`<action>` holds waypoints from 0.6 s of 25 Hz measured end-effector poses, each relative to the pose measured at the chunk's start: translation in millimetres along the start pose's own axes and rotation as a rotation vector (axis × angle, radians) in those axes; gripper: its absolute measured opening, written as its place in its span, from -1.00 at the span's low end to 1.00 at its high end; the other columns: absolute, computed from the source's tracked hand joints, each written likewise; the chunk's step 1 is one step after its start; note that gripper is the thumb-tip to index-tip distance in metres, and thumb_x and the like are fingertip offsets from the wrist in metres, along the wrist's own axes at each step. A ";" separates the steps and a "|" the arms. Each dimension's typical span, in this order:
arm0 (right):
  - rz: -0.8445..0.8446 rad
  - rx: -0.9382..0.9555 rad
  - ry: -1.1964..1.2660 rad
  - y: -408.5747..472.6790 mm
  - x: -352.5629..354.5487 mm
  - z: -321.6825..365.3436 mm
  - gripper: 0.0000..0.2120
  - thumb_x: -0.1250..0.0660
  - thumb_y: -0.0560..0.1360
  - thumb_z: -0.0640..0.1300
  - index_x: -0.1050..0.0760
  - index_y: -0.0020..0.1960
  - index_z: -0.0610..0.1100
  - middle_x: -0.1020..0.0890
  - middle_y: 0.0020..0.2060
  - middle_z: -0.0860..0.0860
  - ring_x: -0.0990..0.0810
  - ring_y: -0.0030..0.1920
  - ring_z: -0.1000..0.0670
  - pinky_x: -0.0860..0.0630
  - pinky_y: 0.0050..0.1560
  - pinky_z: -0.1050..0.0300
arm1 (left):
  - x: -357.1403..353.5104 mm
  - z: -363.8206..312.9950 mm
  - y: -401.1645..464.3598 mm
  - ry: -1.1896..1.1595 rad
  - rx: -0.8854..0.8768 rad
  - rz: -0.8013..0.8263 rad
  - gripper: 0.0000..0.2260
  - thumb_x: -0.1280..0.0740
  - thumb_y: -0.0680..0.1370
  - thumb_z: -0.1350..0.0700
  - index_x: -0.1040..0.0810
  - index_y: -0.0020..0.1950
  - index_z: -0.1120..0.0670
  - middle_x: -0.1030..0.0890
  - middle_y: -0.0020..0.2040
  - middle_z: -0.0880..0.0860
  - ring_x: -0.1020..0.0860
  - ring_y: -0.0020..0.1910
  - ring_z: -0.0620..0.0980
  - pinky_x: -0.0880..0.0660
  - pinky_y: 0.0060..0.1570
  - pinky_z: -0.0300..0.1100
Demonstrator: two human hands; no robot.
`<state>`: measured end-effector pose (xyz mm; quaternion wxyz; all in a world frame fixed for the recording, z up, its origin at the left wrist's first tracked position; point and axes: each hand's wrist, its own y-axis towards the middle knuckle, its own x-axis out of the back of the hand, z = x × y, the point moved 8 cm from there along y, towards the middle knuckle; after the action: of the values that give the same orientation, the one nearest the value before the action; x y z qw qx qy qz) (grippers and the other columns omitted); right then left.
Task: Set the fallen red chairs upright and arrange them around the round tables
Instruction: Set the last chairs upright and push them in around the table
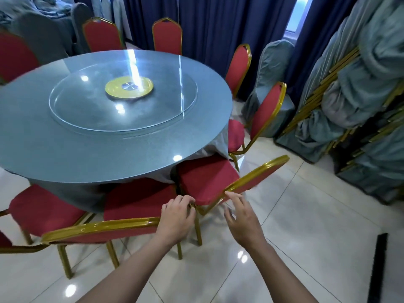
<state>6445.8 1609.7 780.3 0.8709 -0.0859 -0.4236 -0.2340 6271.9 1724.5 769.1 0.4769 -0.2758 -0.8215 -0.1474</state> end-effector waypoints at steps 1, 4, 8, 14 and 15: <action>-0.038 0.012 0.001 2.2 19.4 -15.1 -0.57 -0.30 0.60 -0.10 -0.38 0.45 0.06 -0.47 0.29 0.12 -0.46 0.28 0.11 -0.48 0.29 0.12 | -9.2 -19.3 3.4 -0.009 -0.003 0.004 -0.78 -0.19 0.62 -0.03 -0.48 0.24 -0.12 -0.53 0.13 -0.11 -0.50 0.13 0.00 -0.34 0.17 -0.04; -0.099 0.015 -0.006 11.8 70.0 -60.9 -0.59 -0.31 0.58 -0.15 -0.43 0.42 0.02 -0.50 0.22 0.09 -0.49 0.20 0.11 -0.47 0.20 0.22 | -31.0 -70.5 15.5 -0.041 -0.009 -0.008 -0.77 -0.18 0.60 -0.03 -0.48 0.23 -0.12 -0.53 0.13 -0.11 -0.50 0.12 0.00 -0.39 0.17 -0.01; -0.125 -0.009 -0.011 30.9 115.7 -119.1 -0.60 -0.29 0.59 -0.15 -0.42 0.41 0.04 -0.52 0.20 0.08 -0.51 0.18 0.05 -0.51 0.16 0.12 | -58.0 -122.2 30.8 -0.107 0.000 -0.032 -0.79 -0.20 0.59 -0.02 -0.49 0.21 -0.10 -0.53 0.10 -0.11 -0.50 0.09 -0.02 -0.43 0.17 0.01; -0.116 -0.075 -0.021 81.3 152.1 -185.7 -0.59 -0.29 0.60 -0.10 -0.37 0.43 0.09 -0.50 0.24 0.06 -0.48 0.14 0.10 -0.46 0.09 0.17 | -81.6 -156.3 70.5 -0.187 0.051 -0.075 -0.72 -0.21 0.63 -0.02 -0.44 0.34 -0.07 -0.46 0.22 -0.10 -0.46 0.18 -0.05 -0.43 0.26 -0.04; -0.116 -0.082 -0.028 93.4 155.8 -193.2 -0.58 -0.29 0.60 -0.10 -0.36 0.43 0.10 -0.49 0.25 0.05 -0.46 0.13 0.11 -0.46 0.09 0.16 | -85.2 -158.1 80.7 -0.192 0.062 -0.085 -0.69 -0.18 0.63 -0.06 -0.42 0.37 -0.08 -0.45 0.24 -0.10 -0.46 0.20 -0.05 -0.42 0.28 -0.04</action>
<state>6708.3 1572.1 785.0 0.8457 -0.1000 -0.4300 -0.2998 6464.3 1683.0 773.1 0.3975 -0.2387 -0.8785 -0.1148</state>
